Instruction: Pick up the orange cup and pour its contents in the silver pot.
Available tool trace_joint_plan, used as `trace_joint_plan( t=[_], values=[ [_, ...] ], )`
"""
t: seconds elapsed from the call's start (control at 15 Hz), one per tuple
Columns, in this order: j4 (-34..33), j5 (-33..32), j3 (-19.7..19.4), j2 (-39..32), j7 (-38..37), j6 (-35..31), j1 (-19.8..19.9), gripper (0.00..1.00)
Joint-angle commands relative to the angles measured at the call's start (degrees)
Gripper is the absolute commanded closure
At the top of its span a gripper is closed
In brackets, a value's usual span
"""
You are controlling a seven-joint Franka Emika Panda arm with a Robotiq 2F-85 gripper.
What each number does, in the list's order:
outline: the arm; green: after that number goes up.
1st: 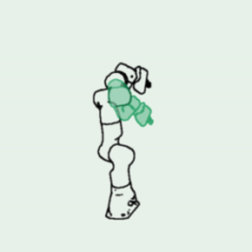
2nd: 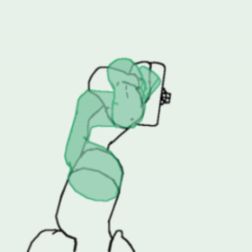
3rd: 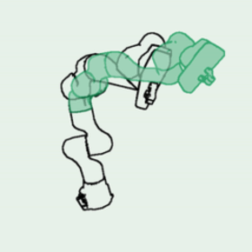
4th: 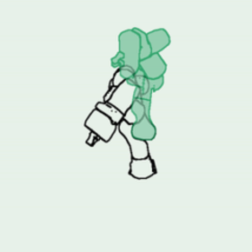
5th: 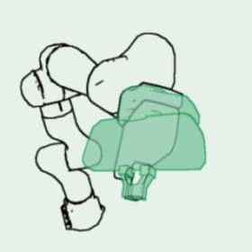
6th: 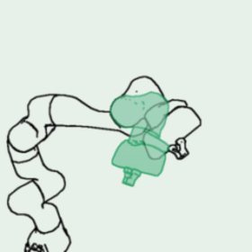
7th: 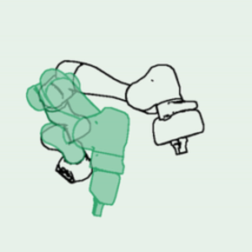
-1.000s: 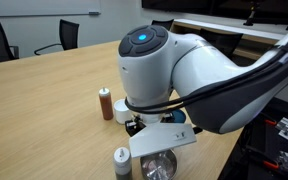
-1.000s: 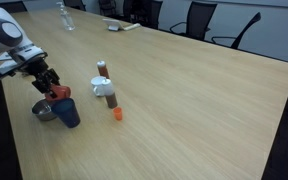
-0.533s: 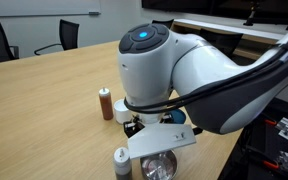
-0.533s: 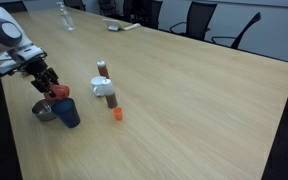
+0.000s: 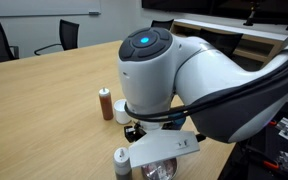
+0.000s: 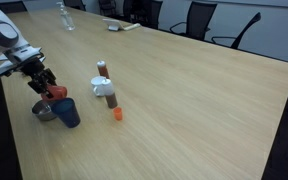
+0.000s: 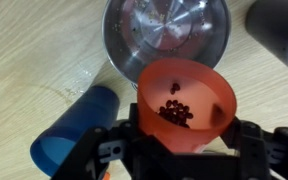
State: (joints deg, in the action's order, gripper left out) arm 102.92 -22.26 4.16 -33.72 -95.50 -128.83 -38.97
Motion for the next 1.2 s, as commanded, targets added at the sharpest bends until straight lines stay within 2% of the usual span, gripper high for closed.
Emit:
trace_joint_plan(
  t=[0.0, 0.53, 1.13],
  values=[
    [0.40, -2.74, -1.23, 0.68, -3.68, 2.62, -2.30, 0.51],
    [-0.34, -12.28, -2.51, 0.31, -14.02, 10.64, -6.76, 0.51],
    [-2.14, -17.29, -0.87, -0.78, -22.16, 16.12, -7.39, 0.51]
  ],
)
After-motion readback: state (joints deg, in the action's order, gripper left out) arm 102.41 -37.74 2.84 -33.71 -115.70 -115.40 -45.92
